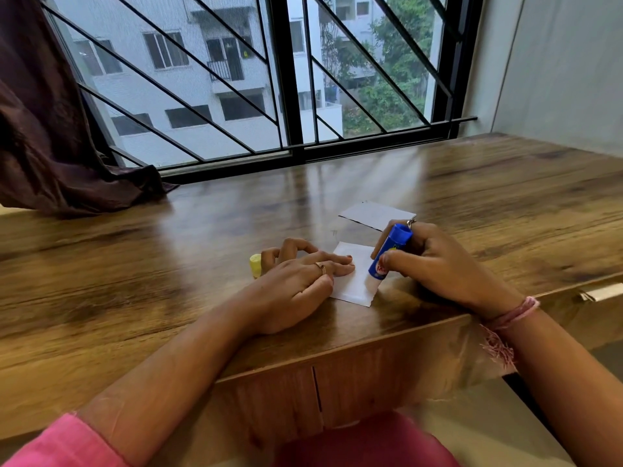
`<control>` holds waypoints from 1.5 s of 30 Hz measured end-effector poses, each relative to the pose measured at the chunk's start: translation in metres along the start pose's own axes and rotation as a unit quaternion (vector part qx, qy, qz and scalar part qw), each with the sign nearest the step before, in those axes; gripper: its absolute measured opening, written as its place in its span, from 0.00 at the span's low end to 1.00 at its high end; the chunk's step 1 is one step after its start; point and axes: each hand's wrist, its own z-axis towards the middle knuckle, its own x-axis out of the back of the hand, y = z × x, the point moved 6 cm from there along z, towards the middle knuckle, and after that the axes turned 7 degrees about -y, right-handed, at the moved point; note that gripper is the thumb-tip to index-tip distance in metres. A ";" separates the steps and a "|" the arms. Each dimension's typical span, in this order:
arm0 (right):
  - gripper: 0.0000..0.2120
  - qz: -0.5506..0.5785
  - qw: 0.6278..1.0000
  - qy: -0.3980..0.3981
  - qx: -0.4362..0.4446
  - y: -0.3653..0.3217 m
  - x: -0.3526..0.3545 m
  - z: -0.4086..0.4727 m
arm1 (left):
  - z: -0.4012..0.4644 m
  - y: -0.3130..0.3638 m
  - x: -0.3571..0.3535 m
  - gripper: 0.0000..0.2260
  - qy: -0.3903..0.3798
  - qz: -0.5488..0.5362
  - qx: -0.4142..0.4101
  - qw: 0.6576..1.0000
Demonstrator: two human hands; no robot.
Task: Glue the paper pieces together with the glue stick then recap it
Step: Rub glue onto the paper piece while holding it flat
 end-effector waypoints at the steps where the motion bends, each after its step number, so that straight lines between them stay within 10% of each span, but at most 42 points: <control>1: 0.03 0.001 1.000 -0.002 0.000 0.000 0.000 0.000 | 0.000 0.000 0.000 0.22 0.002 0.002 -0.002 1.000; 37: 0.05 -0.006 0.999 0.029 -0.033 0.012 0.005 0.003 | 0.000 0.002 0.001 0.22 0.007 0.002 0.006 1.000; 45: 0.07 0.210 0.949 0.214 -0.093 0.036 0.032 -0.003 | -0.001 0.001 0.002 0.23 0.019 0.049 0.033 0.998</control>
